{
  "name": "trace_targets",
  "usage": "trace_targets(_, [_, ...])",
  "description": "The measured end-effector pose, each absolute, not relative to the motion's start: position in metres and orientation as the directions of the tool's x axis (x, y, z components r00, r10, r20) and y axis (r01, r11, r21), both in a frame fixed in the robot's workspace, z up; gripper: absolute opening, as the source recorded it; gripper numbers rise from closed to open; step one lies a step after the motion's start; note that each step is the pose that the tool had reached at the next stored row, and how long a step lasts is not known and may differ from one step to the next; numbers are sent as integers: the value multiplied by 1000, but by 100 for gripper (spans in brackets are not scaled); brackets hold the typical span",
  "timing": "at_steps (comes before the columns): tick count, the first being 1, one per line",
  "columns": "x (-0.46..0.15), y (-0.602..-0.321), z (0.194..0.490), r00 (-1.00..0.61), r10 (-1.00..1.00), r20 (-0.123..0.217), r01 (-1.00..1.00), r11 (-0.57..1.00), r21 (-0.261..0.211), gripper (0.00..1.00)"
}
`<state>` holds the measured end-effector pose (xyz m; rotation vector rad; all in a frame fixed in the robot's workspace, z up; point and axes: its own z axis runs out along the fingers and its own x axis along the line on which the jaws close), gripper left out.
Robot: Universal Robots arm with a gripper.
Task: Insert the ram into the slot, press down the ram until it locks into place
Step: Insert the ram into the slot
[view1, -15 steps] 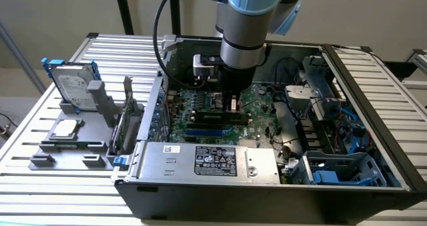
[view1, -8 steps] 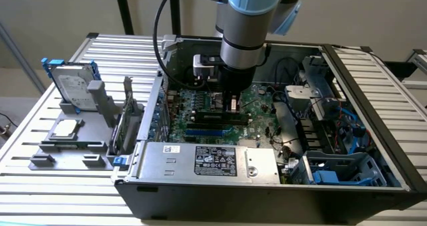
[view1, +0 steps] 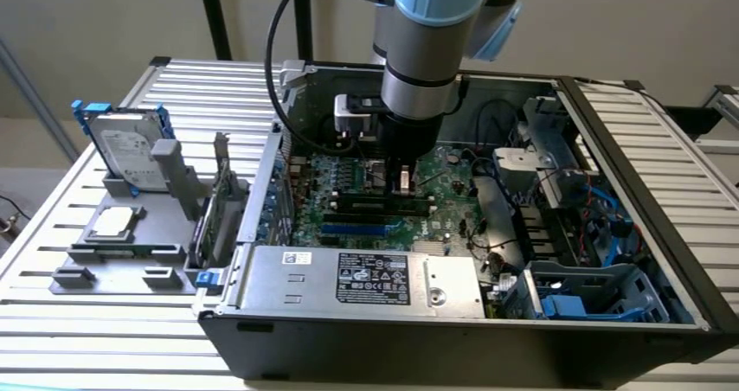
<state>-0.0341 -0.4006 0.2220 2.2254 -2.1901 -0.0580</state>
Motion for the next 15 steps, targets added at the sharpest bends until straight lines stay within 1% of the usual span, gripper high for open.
trace_targets(9, [-35, -401, 240, 16, -1000, -13, -999, -16, 39, 28])
trace_targets(15, [-36, -401, 241, 16, -1000, -13, -999, -16, 39, 28])
